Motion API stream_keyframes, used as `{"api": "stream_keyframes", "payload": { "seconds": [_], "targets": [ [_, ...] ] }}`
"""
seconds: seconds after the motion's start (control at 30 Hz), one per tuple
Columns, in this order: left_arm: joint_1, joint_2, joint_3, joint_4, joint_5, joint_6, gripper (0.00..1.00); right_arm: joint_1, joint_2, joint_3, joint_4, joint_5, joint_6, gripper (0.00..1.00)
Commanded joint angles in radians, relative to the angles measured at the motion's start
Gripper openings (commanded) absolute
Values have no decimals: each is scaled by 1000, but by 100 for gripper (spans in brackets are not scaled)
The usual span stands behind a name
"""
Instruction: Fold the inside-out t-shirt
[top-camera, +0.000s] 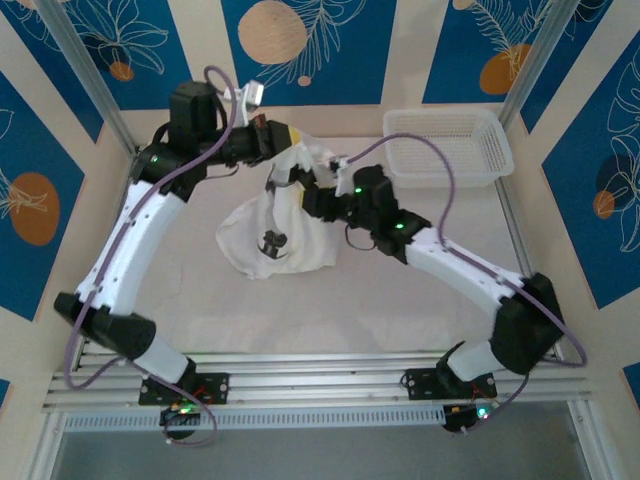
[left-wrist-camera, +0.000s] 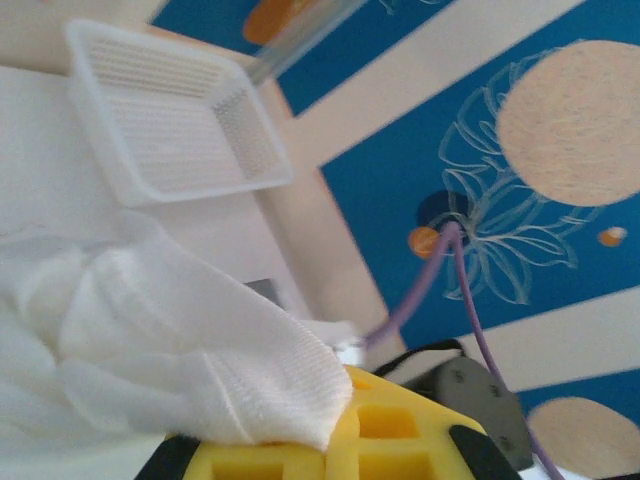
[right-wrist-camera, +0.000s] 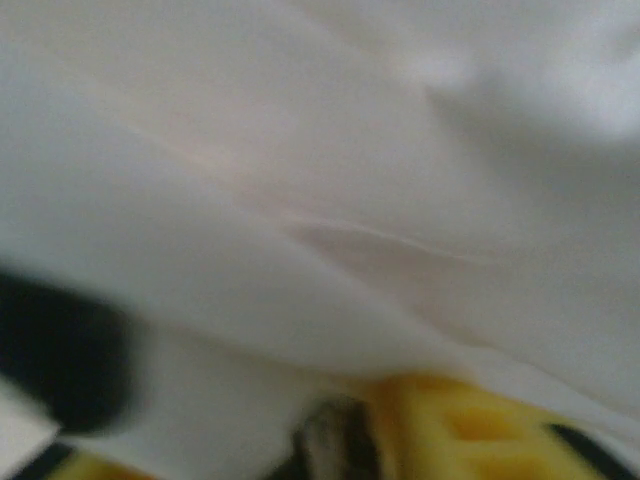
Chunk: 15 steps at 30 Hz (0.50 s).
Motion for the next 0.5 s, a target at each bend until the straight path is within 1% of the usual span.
{"api": "stream_keyframes", "payload": {
  "seconds": [0.0, 0.03, 0.07, 0.1, 0.13, 0.17, 0.23, 0.27, 0.3, 0.37, 0.4, 0.43, 0.47],
  "targets": [
    [-2, -152, -167, -106, -305, 99, 0, 87, 73, -84, 39, -102, 16, 27],
    [-1, -211, -273, -138, -444, 106, 0, 122, 80, -113, 63, -133, 8, 27],
    [0, -274, -395, -154, -586, 97, 0, 154, 83, -135, 70, -153, 2, 30],
    [1, -326, -501, -161, -692, 75, 0, 176, 80, -153, 70, -177, -2, 35],
    [11, -386, -631, -164, -789, 39, 0, 192, 71, -170, 69, -208, -5, 42],
    [23, -440, -756, -157, -854, -1, 0, 198, 55, -185, 61, -239, -5, 51],
    [49, -511, -940, -153, -933, -80, 0, 191, 10, -200, 31, -267, -8, 60],
    [68, -533, -1009, -154, -951, -113, 0, 182, -13, -200, 11, -259, -13, 63],
    [86, -544, -1047, -151, -948, -126, 7, 173, -30, -191, -15, -238, -18, 65],
    [121, -559, -1086, -119, -917, -112, 31, 150, -43, -137, -112, -131, -43, 68],
    [128, -567, -1081, -107, -908, -90, 41, 141, -34, -102, -165, -68, -62, 69],
    [131, -577, -1061, -95, -905, -59, 48, 133, -14, -59, -226, 6, -81, 69],
    [133, -585, -1030, -93, -914, -27, 52, 123, 12, -16, -285, 73, -88, 69]
  ]
}}
